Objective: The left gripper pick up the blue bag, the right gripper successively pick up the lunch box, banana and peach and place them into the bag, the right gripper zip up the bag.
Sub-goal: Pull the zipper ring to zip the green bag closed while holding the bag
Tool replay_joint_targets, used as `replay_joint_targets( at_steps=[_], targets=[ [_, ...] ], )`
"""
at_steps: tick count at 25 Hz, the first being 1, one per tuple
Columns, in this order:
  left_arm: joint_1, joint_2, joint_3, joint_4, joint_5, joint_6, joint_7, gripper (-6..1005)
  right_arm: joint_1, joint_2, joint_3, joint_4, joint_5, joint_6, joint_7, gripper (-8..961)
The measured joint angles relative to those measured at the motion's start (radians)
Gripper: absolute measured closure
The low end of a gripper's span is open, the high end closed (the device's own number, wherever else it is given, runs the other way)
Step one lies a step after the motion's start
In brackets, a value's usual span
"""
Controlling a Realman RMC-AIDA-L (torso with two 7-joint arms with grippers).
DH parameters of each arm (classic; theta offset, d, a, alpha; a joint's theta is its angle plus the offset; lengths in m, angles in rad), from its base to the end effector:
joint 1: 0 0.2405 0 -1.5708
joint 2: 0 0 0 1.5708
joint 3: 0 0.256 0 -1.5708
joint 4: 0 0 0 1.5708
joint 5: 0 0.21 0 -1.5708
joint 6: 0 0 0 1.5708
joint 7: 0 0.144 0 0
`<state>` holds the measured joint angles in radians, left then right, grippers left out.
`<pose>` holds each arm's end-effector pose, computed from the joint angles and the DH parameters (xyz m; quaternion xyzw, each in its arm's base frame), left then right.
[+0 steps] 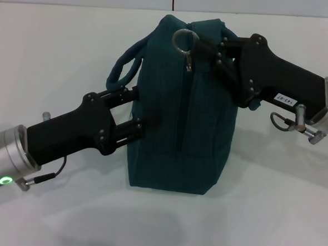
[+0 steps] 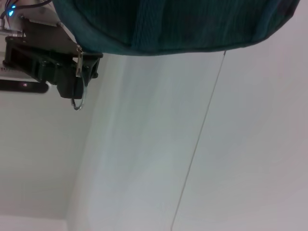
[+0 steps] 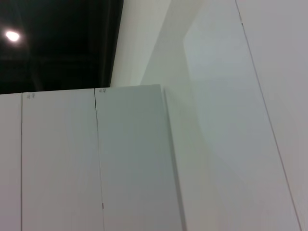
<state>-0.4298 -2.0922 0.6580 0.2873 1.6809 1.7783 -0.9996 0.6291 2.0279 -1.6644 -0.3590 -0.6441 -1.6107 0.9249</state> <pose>-0.2604 0.2656 -0.0247 -0.8585 -0.1859 -0.4589 0.1332 0.1581 0.3261 -0.0313 -0.8517 0.0561 0.5138 0.0863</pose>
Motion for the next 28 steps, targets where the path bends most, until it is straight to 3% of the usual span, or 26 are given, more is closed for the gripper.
replay_joint_targets(
  at_steps=[2, 13, 19, 28],
  targets=[
    [-0.002, 0.0, 0.001, 0.0, 0.002, 0.0, 0.009, 385, -0.001, 0.0, 0.0, 0.0, 0.0, 0.0, 0.0, 946],
    [-0.014, 0.0, 0.046, 0.003, 0.002, 0.0, 0.059, 604, -0.003, 0.0, 0.001, 0.003, 0.008, 0.0, 0.0, 946],
    [-0.015, 0.002, 0.07, 0.006, 0.003, 0.002, 0.066, 800, -0.009, 0.0, 0.005, 0.007, 0.021, 0.001, 0.005, 946],
    [-0.015, 0.009, 0.156, 0.013, 0.011, 0.022, 0.071, 895, -0.027, 0.0, 0.004, 0.018, 0.108, 0.054, 0.041, 946]
  ],
)
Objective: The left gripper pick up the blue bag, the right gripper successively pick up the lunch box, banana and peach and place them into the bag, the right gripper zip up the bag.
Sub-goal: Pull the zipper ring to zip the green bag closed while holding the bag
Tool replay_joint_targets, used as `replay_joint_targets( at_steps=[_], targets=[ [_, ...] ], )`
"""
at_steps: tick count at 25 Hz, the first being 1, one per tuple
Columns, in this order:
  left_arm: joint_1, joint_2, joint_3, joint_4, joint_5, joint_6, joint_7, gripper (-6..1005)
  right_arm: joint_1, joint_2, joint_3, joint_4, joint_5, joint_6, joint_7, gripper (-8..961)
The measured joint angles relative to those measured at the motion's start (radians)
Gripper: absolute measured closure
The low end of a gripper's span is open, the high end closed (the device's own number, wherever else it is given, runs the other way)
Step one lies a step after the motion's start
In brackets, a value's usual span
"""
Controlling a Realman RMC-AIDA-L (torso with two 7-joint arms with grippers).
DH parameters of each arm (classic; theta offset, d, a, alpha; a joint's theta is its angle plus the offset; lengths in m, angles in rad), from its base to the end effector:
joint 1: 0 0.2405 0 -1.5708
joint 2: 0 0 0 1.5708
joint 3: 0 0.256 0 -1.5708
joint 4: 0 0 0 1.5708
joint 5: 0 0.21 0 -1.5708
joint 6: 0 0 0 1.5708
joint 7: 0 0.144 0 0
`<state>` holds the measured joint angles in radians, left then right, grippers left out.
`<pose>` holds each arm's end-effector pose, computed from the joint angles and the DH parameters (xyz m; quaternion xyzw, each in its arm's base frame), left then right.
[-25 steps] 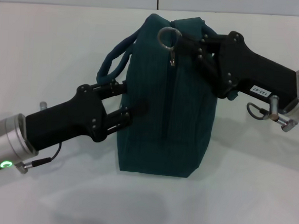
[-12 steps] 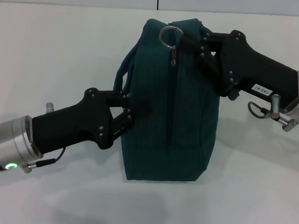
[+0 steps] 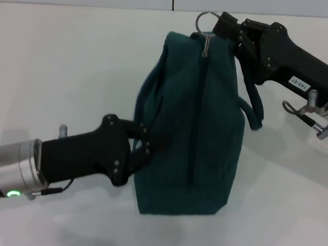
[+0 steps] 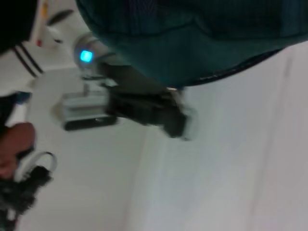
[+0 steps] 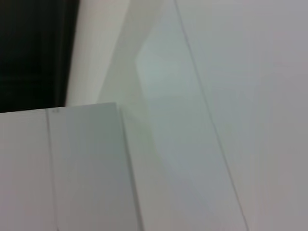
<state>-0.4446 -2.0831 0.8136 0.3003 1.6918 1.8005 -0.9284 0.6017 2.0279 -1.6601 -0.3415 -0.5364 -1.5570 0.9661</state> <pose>-0.2524 0.2553 -0.0369 -0.8938 -0.1273 -0.4237 0.0733 0.1717 0.3366 -0.0231 -0.8286 0.1169 0.5308 0.1341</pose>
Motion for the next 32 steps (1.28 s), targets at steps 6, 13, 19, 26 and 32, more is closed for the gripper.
replay_joint_targets(
  at_steps=[6, 13, 19, 26, 32],
  targets=[
    [0.006, 0.002, 0.099, 0.032, 0.002, 0.043, 0.015, 932, 0.0, 0.0, 0.003, 0.001, 0.006, 0.075, 0.01, 947],
    [0.019, 0.003, 0.144, 0.033, 0.012, 0.076, 0.04, 938, 0.005, 0.0, 0.001, 0.002, 0.017, 0.189, 0.022, 947],
    [0.047, 0.005, 0.11, 0.032, 0.0, 0.081, 0.056, 938, -0.015, 0.0, 0.009, -0.004, 0.02, 0.211, 0.011, 947],
    [0.084, 0.001, -0.094, 0.03, -0.006, 0.031, 0.033, 939, -0.08, -0.008, 0.053, -0.025, 0.029, 0.06, 0.009, 947],
    [0.092, -0.005, -0.195, 0.02, -0.009, -0.037, 0.026, 939, -0.106, -0.002, 0.057, -0.035, 0.031, 0.004, 0.034, 947]
  ],
)
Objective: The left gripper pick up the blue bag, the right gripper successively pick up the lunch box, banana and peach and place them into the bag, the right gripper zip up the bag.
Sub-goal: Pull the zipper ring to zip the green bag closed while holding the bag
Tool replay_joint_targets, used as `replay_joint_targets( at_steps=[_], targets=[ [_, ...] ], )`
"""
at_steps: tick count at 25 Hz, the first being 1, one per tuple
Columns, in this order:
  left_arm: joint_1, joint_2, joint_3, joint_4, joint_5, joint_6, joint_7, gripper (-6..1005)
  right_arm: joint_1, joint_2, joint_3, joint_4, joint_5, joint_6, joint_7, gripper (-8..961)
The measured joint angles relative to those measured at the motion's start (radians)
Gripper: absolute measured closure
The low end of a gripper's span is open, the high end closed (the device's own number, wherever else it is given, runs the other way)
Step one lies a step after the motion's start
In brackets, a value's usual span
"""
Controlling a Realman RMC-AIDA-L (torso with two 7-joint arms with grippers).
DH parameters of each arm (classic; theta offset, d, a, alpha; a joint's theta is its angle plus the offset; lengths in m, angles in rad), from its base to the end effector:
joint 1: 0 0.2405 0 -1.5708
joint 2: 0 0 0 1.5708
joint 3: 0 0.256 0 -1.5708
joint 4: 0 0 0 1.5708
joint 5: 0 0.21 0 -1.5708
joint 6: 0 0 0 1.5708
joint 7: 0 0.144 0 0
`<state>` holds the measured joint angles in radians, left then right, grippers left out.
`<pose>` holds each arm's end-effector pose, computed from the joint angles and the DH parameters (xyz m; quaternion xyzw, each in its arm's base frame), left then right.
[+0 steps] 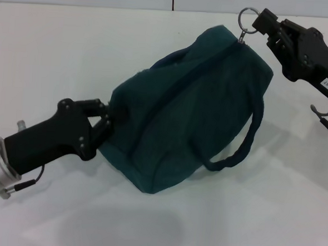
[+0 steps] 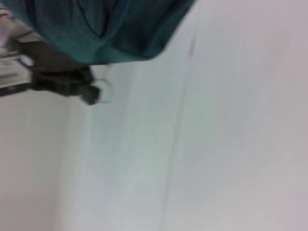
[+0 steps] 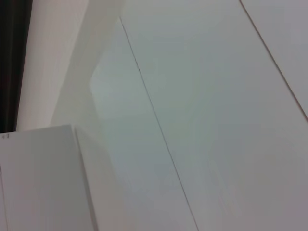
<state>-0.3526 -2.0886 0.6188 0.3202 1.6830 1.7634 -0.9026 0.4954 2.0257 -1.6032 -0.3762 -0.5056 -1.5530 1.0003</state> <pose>-0.2842 0.2527 -0.0152 -0.8596 -0.1694 -0.4386 0.1999 0.2009 0.3278 -0.0068 -0.7974 0.1628 0.5517 0.1824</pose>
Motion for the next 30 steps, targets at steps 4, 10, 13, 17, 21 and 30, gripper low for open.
replay_joint_targets(
  at_steps=[4, 10, 13, 17, 21, 30],
  targets=[
    [0.0, -0.001, -0.007, -0.015, -0.043, -0.016, 0.007, 928, 0.006, 0.001, 0.0, 0.012, 0.0, 0.009, 0.026, 947],
    [-0.007, 0.003, -0.005, -0.023, -0.095, -0.014, -0.002, 803, 0.006, 0.001, 0.0, 0.013, 0.03, 0.062, 0.08, 947],
    [-0.028, 0.005, 0.014, 0.063, -0.073, -0.011, -0.094, 714, 0.004, 0.001, 0.0, 0.023, 0.047, 0.085, 0.114, 947],
    [-0.058, 0.002, 0.077, 0.282, -0.053, -0.015, -0.339, 528, 0.009, 0.002, -0.003, 0.041, 0.077, 0.105, 0.162, 947],
    [-0.113, 0.004, 0.179, 0.548, -0.024, -0.071, -0.637, 384, 0.01, 0.002, -0.004, 0.049, 0.09, 0.115, 0.182, 947],
    [-0.264, 0.008, 0.469, 1.128, 0.295, -0.166, -1.331, 296, 0.012, 0.002, -0.001, 0.053, 0.092, 0.139, 0.193, 947]
  ],
)
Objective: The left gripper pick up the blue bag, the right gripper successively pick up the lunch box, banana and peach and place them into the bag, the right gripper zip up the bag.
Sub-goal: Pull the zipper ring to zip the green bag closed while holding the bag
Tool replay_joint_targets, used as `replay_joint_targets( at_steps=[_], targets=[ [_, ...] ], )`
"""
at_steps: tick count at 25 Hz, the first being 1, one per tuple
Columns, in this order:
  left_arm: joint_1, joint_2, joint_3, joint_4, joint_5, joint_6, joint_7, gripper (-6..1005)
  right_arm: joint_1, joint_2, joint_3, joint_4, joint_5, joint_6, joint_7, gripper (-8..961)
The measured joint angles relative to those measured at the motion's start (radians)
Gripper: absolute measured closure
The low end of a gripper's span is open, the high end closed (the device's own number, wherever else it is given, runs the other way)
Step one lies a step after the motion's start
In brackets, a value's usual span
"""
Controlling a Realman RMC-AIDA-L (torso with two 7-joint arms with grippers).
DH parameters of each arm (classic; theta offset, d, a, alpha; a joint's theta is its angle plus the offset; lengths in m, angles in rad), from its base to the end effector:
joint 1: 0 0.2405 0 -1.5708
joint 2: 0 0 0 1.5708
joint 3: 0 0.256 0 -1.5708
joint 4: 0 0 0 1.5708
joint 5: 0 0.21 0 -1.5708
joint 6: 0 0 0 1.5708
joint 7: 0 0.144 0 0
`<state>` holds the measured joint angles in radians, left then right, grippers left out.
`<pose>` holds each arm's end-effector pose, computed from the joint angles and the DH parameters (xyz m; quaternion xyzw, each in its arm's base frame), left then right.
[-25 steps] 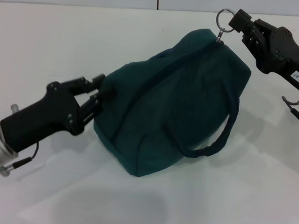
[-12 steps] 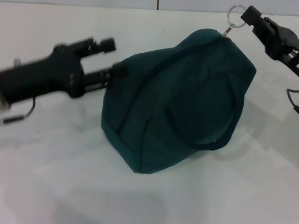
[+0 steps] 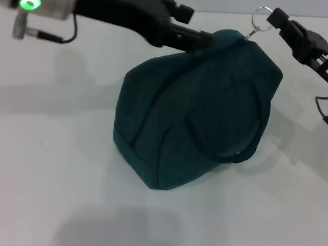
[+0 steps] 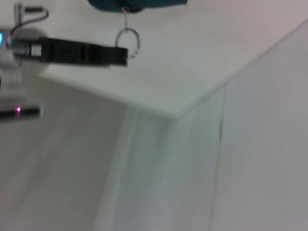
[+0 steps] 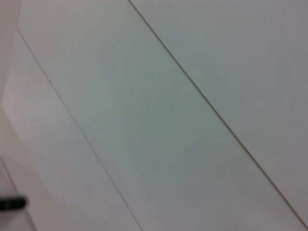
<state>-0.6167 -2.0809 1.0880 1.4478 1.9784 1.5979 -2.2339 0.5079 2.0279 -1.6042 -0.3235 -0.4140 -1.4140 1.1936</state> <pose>-0.0938 0.3562 0.0534 -0.9657 -0.1808 -0.1574 0.1002 0.2215 0.3468 -0.0087 -0.7545 0.3030 0.5483 0.1960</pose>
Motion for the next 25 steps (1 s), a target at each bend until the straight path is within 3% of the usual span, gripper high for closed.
replay_joint_targets(
  at_steps=[3, 7, 18, 24, 25],
  targets=[
    [-0.041, -0.002, 0.116, 0.133, 0.138, 0.0, -0.184, 301, 0.003, 0.0, 0.0, 0.0, 0.0, 0.001, 0.0, 947],
    [-0.076, -0.005, 0.206, 0.166, 0.211, 0.0, -0.275, 307, 0.004, 0.0, -0.002, 0.0, 0.0, 0.002, 0.001, 947],
    [-0.066, -0.008, 0.291, 0.167, 0.352, -0.045, -0.304, 325, 0.007, 0.0, -0.006, 0.0, 0.0, 0.003, 0.001, 947],
    [-0.034, -0.008, 0.315, 0.181, 0.361, -0.068, -0.275, 334, 0.007, 0.0, -0.006, 0.0, 0.0, 0.003, 0.002, 947],
    [-0.027, -0.008, 0.317, 0.185, 0.36, -0.076, -0.268, 374, 0.007, 0.0, -0.007, 0.0, 0.0, 0.003, 0.002, 947]
  ],
)
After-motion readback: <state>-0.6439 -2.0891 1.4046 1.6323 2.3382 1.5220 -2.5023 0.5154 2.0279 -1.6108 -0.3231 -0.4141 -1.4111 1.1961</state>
